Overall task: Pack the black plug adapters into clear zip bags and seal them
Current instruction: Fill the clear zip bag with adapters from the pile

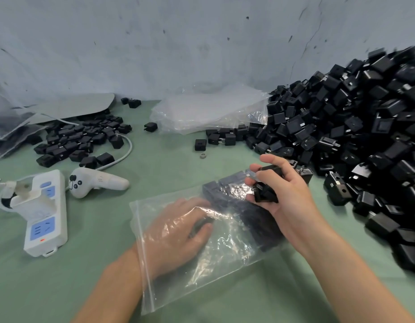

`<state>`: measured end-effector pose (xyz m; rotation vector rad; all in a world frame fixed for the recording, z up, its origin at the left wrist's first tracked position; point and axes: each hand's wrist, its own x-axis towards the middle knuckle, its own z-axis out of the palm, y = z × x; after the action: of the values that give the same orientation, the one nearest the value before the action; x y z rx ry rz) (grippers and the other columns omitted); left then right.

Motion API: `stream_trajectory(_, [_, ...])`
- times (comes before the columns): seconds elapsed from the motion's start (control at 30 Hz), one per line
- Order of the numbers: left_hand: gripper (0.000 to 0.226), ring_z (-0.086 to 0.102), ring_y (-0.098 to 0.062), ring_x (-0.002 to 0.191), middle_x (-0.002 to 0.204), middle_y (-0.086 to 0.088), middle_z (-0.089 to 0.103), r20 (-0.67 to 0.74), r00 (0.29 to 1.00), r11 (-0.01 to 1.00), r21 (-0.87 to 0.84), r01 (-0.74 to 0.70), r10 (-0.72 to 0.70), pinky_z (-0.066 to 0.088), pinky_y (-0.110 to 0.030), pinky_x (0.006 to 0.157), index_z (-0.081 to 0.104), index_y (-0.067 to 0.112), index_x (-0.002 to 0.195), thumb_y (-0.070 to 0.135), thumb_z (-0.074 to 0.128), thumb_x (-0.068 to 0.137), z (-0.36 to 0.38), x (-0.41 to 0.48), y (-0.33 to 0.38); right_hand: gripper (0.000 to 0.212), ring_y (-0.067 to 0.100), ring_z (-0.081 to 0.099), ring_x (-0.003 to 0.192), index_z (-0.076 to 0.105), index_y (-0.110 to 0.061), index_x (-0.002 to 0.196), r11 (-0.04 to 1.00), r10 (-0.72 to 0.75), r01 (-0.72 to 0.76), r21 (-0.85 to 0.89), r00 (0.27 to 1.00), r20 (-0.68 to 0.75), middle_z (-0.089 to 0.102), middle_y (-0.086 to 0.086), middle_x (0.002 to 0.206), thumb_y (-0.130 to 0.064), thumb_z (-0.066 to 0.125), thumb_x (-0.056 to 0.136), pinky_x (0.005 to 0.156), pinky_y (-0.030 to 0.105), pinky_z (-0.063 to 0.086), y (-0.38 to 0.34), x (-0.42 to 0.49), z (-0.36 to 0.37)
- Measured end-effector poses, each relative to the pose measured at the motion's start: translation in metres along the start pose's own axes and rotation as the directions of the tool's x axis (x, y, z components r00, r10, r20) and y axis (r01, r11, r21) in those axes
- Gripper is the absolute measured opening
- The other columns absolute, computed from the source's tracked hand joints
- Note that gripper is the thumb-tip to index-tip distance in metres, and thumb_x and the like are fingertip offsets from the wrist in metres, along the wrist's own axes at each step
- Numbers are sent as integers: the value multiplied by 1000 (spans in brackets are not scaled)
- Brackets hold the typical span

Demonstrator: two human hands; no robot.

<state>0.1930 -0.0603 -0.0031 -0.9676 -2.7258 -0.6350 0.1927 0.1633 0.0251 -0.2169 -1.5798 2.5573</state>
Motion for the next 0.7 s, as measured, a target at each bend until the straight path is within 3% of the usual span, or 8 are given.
stream_trajectory(0.23, [26,53,-7,125,134,10,57,16,998,995,-76,65,-63,36,-24,109,70,21,121,16,61,96,-5,-6,-6,25,20,67,83,68,-21,107,1000,5,-5,4,1000,4,69,6,106,-3,66,90,64,34,57,0,1,1])
stream_trajectory(0.3, [31,58,-11,119,126,7,64,10,987,978,-129,163,-163,42,-29,107,76,24,107,2,69,87,-14,-18,-13,26,21,67,83,68,-21,108,1000,15,-15,13,1000,13,70,7,106,-3,66,90,62,33,56,0,2,1])
stream_trajectory(0.37, [48,68,-5,95,102,14,73,-16,948,932,-190,308,-317,53,-32,90,75,40,82,-8,70,77,-28,-33,-20,29,20,66,82,68,-22,109,1000,4,-4,8,1000,29,70,7,107,-2,65,90,61,32,55,0,1,3])
stream_trajectory(0.43, [39,62,-1,62,70,14,69,-206,805,821,-284,495,-556,50,-19,60,70,40,67,5,59,78,-45,-45,-26,35,16,65,82,68,-29,110,991,-64,69,-111,997,53,71,2,107,0,63,91,61,29,54,0,-1,6])
stream_trajectory(0.47, [35,55,-5,52,62,9,66,-358,680,766,-365,529,-640,43,-17,50,69,39,67,11,50,75,-53,-48,-29,39,13,64,81,66,-34,110,969,-112,126,-211,991,77,71,-2,106,0,62,91,61,27,54,1,-3,8])
stream_trajectory(0.53, [34,45,-7,48,59,0,63,-526,486,716,-530,453,-697,38,-23,51,67,32,68,13,39,69,-64,-48,-26,46,7,60,75,59,-41,115,906,-189,231,-356,971,149,70,-10,107,-3,61,91,62,23,54,3,-8,13])
stream_trajectory(0.6, [31,53,-6,57,67,0,66,-509,546,725,-615,309,-665,45,-24,56,67,28,74,13,41,73,-66,-37,-7,51,4,58,68,49,-46,121,838,-239,321,-442,943,233,68,-17,110,-8,63,91,62,21,50,6,-14,19])
stream_trajectory(0.7, [19,66,-8,76,87,5,71,-311,797,695,-696,180,-518,53,-19,64,67,34,95,29,50,88,-50,-25,33,60,1,62,88,36,-51,127,582,-313,510,-633,860,404,60,-29,117,-17,68,89,76,19,49,13,-22,31])
